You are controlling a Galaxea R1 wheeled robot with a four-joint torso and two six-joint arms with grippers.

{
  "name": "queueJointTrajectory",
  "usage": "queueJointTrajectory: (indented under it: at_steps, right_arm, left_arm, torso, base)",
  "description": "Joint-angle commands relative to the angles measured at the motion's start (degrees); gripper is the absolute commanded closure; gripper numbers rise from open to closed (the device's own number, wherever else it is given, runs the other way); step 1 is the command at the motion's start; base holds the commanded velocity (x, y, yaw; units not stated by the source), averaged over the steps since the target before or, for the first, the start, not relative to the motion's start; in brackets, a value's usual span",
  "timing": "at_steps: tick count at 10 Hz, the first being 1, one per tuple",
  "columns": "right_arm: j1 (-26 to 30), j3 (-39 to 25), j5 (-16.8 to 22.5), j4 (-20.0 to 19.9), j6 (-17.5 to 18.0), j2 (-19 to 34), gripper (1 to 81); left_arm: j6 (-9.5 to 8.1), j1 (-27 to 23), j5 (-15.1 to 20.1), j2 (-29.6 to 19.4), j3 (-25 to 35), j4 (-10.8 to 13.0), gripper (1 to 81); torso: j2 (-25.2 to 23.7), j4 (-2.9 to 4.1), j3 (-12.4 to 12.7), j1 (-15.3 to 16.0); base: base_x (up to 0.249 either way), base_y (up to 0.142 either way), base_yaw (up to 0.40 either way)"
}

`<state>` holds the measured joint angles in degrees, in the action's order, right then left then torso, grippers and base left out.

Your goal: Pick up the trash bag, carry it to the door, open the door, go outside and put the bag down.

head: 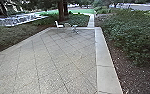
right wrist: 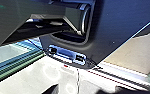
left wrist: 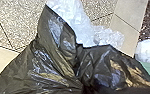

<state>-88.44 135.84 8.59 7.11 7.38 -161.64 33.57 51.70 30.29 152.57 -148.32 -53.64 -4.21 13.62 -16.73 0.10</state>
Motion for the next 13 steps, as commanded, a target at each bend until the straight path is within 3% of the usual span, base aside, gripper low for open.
queueJointTrajectory:
  at_steps: [1,3,6,8,9,11,13]
  right_arm:
    - [0.8,-0.9,3.9,-0.8,0.0,-0.2,1.0]
    - [0.8,-0.8,3.9,-0.8,0.0,-0.3,1.0]
    - [0.8,-0.8,3.9,-0.8,0.0,-0.5,1.0]
    - [0.8,-0.8,3.9,-0.9,0.0,-0.6,1.0]
    - [0.8,-0.8,3.9,-0.8,0.0,-0.6,1.0]
    - [0.8,-0.8,3.8,-0.8,0.0,-0.6,1.0]
    - [0.8,-0.7,3.8,-0.9,0.0,-0.7,1.0]
  left_arm:
    - [-0.09,-14.3,14.5,-1.4,-11.6,-2.0,81.1]
    - [-0.26,-18.3,18.2,-1.3,-14.6,-2.0,81.1]
    - [-0.53,-22.2,22.4,-1.2,-17.4,-1.1,81.1]
    - [-0.53,-22.3,22.6,-1.2,-17.5,-0.4,81.1]
    - [-0.53,-22.3,22.7,-1.3,-17.5,-0.3,1.0]
    - [-0.53,-22.0,23.8,-1.3,-17.5,-0.4,1.0]
    - [-0.26,-16.8,23.7,0.3,-17.4,-0.3,1.0]
  torso:
    - [0.0,-0.19,0.0,0.0]
    - [0.0,1.62,0.0,0.0]
    - [0.0,1.51,0.0,0.0]
    - [0.0,1.51,-0.1,0.0]
    - [0.0,1.51,-0.1,0.0]
    - [0.0,1.51,-0.1,0.0]
    - [0.0,1.51,-0.1,0.0]
  base:
    - [0.000,0.000,0.000]
    - [0.000,0.000,0.000]
    - [0.000,0.000,0.000]
    - [0.000,0.000,0.000]
    - [0.000,0.000,0.000]
    - [0.000,0.000,0.000]
    - [0.000,0.000,0.000]
